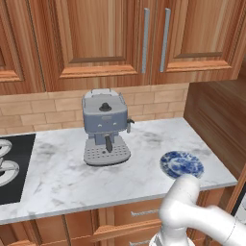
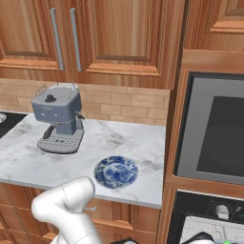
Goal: Place the corn on the bottom rack of the oven.
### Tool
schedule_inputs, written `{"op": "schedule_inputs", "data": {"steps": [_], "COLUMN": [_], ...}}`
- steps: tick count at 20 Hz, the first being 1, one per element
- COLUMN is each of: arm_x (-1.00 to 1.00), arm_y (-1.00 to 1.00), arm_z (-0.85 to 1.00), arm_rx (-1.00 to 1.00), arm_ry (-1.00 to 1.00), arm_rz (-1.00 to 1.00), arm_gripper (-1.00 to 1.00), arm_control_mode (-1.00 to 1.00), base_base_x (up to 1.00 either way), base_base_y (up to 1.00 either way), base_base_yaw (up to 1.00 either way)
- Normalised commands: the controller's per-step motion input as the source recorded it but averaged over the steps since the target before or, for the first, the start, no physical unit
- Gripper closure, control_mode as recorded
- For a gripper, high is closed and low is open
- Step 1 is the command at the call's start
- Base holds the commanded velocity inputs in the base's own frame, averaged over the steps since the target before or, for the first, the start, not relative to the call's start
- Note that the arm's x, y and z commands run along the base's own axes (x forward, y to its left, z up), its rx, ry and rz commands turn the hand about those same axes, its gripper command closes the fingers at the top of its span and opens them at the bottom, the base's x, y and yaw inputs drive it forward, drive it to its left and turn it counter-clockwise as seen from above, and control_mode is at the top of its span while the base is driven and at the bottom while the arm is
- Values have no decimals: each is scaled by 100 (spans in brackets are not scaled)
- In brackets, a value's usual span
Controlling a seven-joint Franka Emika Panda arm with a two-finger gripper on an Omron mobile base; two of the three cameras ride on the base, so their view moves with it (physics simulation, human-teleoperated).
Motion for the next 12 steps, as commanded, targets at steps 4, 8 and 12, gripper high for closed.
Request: {"op": "schedule_inputs", "data": {"steps": [4, 8, 12], "arm_x": [0, 0, 0], "arm_y": [0, 0, 0], "arm_z": [-21, -6, 0], "arm_rx": [0, 0, 0], "arm_ry": [-1, 0, 0], "arm_rz": [0, 0, 0], "arm_gripper": [-100, -100, -100], "arm_control_mode": [-100, -100, -100], "base_base_x": [0, 0, 0], "base_base_y": [0, 0, 0], "base_base_yaw": [0, 0, 0]}}
